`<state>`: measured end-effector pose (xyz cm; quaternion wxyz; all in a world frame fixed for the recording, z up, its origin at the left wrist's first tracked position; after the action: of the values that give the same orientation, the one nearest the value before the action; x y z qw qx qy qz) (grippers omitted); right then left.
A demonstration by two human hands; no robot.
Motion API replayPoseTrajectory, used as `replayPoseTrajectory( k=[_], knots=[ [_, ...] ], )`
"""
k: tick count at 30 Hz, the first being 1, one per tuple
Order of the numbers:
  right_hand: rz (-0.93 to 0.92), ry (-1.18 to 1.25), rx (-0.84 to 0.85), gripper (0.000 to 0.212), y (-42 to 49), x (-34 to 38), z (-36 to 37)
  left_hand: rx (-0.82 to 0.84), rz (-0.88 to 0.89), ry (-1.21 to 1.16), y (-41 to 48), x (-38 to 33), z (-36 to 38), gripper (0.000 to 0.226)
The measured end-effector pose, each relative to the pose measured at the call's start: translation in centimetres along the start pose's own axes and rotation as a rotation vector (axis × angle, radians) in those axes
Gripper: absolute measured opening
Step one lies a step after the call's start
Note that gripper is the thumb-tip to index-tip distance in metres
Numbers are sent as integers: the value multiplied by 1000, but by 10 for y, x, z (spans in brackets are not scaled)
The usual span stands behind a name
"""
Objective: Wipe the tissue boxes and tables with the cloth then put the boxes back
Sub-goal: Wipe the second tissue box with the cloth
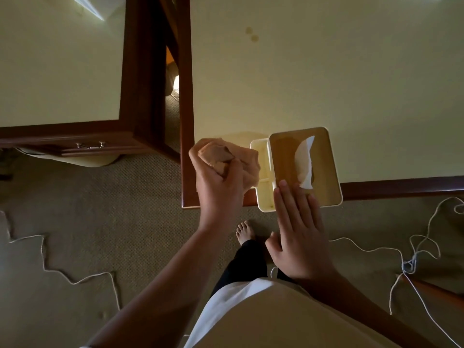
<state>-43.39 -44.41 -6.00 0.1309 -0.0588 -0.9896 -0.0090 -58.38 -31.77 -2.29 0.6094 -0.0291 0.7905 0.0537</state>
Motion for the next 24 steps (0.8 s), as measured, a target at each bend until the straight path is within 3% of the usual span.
replayPoseTrajectory(
  k=[3,6,7,10,12,15,20,24],
  knots=[
    [-7,-7,5,72,-1,0,1,29,-5,-36,0,-8,6,55],
    [-1,-12,-6,71,0,0,0,126,23,-12,2,-12,26,42],
    [0,-17,-8,71,0,-1,0,201,61,84,3,-11,36,33],
    [1,-15,-8,72,0,0,-1,419,219,729,3,7,62,24],
    [1,-4,-11,68,0,0,-2,533,168,943,6,16,71,27],
    [5,-16,-10,73,-1,-1,0,817,50,1041,9,21,93,37],
    [-1,-44,8,85,-2,-1,1,1262,-192,1216,10,52,122,29],
    [-2,-84,19,90,-3,-1,3,1364,-235,1146,6,42,126,36]
  ],
)
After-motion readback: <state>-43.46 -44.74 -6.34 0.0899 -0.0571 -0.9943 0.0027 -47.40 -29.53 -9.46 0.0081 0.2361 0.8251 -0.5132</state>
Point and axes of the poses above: each hand's wrist, its own y-axis towards the middle knuckle, its own z-axis out of the palm, x = y × z, the point moved 10 cm from there along y, towards the middle knuckle, and after that the axes turned 7 degrees about z, right-handed, at the moved point
